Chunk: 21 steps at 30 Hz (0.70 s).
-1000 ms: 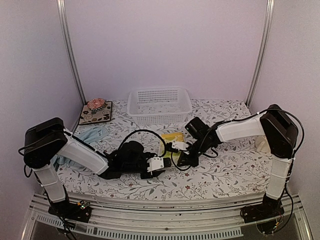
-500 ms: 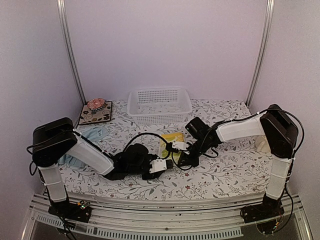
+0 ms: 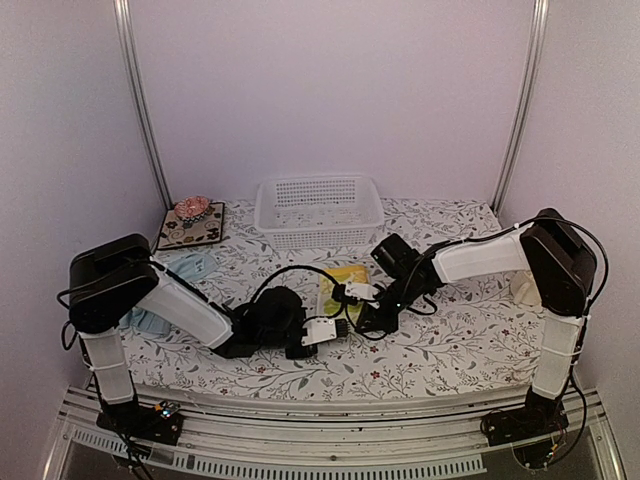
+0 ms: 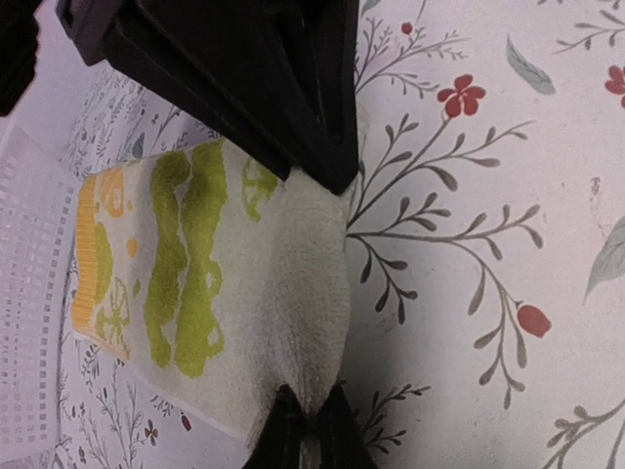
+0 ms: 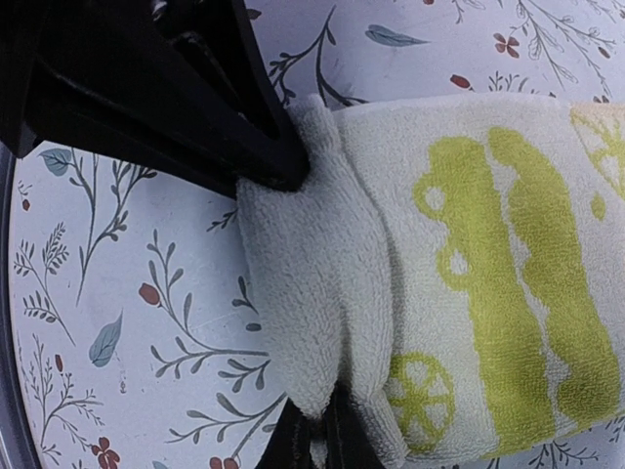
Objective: Roll the towels
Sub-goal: Roll the towel at the center of the board.
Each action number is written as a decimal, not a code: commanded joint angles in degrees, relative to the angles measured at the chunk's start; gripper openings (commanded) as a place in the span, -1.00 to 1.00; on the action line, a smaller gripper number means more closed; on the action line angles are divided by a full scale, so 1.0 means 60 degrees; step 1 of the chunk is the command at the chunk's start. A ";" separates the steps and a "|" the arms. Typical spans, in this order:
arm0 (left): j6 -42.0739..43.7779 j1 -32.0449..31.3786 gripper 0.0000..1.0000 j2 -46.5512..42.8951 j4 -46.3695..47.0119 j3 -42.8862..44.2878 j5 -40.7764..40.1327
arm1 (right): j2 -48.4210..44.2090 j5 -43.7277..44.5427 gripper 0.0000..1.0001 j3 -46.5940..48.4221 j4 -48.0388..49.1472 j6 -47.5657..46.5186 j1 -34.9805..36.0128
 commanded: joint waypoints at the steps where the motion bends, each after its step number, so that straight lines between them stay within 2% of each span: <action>1: -0.0256 -0.0071 -1.00 0.0024 -0.0391 0.0295 0.0067 | -0.0062 -0.0079 -0.84 -0.0009 -0.0165 -0.0061 -0.0068; 4: -0.0416 0.0021 -1.00 -0.0132 -0.0956 0.0424 0.0445 | -0.0358 0.0045 -0.69 -0.0201 -0.0020 -0.0074 -0.0199; 7: -0.0632 0.0165 -1.00 -0.0286 -0.1404 0.0557 0.0978 | -0.0804 0.0366 -0.39 -0.0657 0.0527 -0.0063 -0.0349; 10: -0.0810 0.0340 -1.00 -0.0391 -0.1835 0.0721 0.1487 | -0.1275 0.0589 -0.21 -0.1167 0.1109 -0.0123 -0.0417; 21: -0.1507 0.0973 -1.00 -0.0160 -0.3819 0.1981 0.3180 | -0.2623 0.0345 -0.11 -0.2646 0.2526 -0.0797 -0.0416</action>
